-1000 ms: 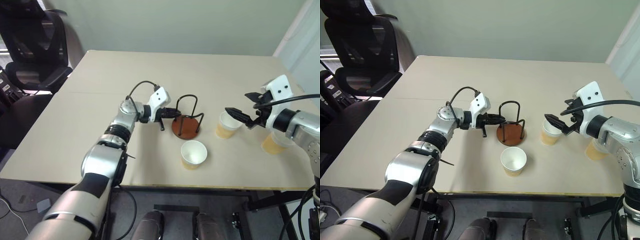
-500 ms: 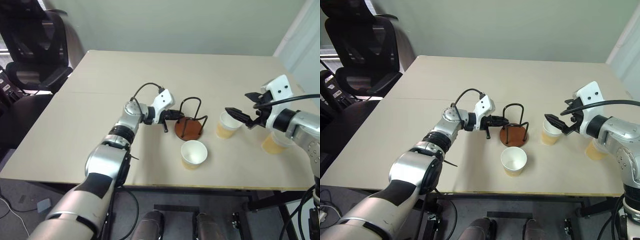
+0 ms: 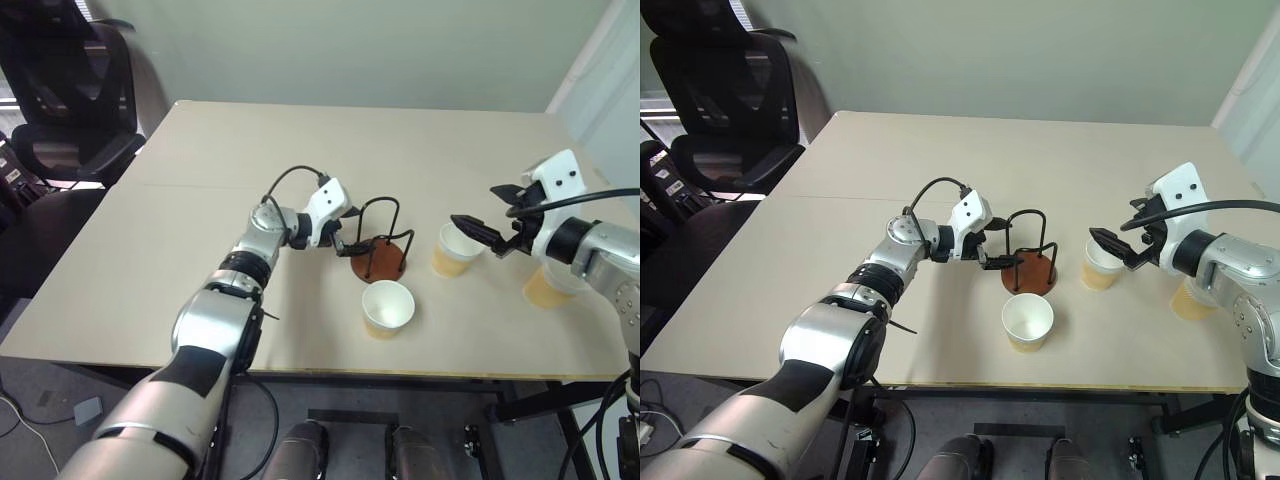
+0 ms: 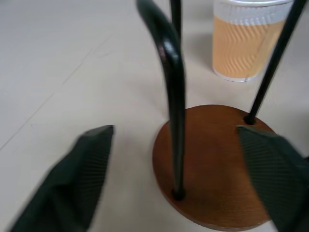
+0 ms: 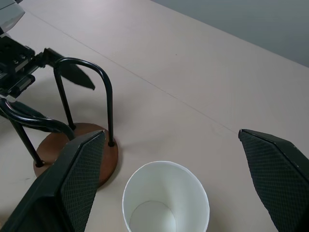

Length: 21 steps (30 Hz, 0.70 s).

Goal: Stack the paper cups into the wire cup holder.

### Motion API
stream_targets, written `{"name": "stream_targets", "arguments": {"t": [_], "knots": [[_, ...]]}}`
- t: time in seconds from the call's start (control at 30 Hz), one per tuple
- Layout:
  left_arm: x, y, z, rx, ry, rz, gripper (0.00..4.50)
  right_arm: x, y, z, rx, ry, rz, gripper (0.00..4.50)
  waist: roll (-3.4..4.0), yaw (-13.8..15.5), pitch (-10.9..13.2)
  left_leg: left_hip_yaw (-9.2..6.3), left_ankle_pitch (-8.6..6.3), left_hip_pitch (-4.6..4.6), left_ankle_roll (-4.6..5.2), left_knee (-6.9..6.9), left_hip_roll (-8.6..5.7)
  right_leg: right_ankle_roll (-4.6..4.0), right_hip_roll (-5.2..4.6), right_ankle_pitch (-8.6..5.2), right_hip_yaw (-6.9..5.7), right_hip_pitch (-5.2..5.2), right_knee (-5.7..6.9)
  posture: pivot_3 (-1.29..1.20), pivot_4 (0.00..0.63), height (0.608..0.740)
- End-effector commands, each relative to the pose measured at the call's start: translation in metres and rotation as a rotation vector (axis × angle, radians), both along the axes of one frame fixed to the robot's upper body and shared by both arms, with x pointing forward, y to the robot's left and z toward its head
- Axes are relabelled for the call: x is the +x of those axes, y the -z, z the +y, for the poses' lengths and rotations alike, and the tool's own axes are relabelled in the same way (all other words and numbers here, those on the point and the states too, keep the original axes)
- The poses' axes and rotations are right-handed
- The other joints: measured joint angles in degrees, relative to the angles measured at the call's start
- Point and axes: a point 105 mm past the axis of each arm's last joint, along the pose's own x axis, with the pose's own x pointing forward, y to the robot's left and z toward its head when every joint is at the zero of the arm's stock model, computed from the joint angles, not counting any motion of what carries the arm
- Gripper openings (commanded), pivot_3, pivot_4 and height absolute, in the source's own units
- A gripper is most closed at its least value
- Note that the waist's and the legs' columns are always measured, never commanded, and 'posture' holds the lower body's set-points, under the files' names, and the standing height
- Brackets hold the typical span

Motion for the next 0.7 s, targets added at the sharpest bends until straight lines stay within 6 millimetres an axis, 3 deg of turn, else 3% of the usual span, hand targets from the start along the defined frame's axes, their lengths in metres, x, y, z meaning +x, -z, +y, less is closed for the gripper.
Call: {"name": "stream_targets", "arguments": {"t": [0.03, 0.3, 0.47, 0.6, 0.7], "knots": [[0.009, -0.020, 0.001, -0.006, -0.045, -0.099, 4.48, -0.001, -0.009, 0.001, -0.016, 0.003, -0.050, 4.50, 0.00, 0.00, 0.00, 0.00, 0.00, 0.00, 0.00, 0.00, 0.00, 0.00, 0.00, 0.00, 0.00, 0.00, 0.00, 0.00, 0.150, 0.740], [0.016, -0.030, -0.003, -0.055, -0.117, -0.141, 4.48, -0.001, -0.010, 0.001, -0.016, 0.000, -0.052, 4.50, 0.00, 0.00, 0.00, 0.02, 0.01, 0.01, 0.00, 0.00, 0.00, 0.01, 0.01, 0.01, -0.03, 0.00, 0.00, 0.00, 0.150, 0.740], [0.010, -0.034, -0.009, -0.078, -0.042, -0.101, 4.48, -0.005, -0.011, 0.003, -0.022, -0.034, -0.033, 4.50, 0.00, 0.04, 0.00, 0.03, 0.02, 0.00, 0.01, 0.01, -0.02, 0.01, 0.00, 0.01, -0.04, 0.01, 0.00, 0.00, 0.150, 0.740], [0.000, -0.032, 0.001, -0.015, 0.061, -0.070, 4.48, -0.011, -0.013, 0.003, -0.013, -0.068, -0.009, 4.50, 0.00, -0.03, 0.00, 0.03, 0.02, 0.02, 0.01, -0.02, -0.02, 0.01, 0.03, 0.01, -0.03, 0.00, 0.00, 0.00, 0.150, 0.740], [-0.002, -0.026, 0.022, 0.103, 0.082, -0.074, 4.48, -0.014, -0.018, 0.000, -0.015, -0.074, -0.002, 4.50, 0.00, -0.08, 0.00, 0.03, 0.02, 0.02, 0.01, -0.02, -0.01, 0.00, 0.03, 0.00, -0.03, -0.02, 0.01, 0.00, 0.150, 0.740]]}}
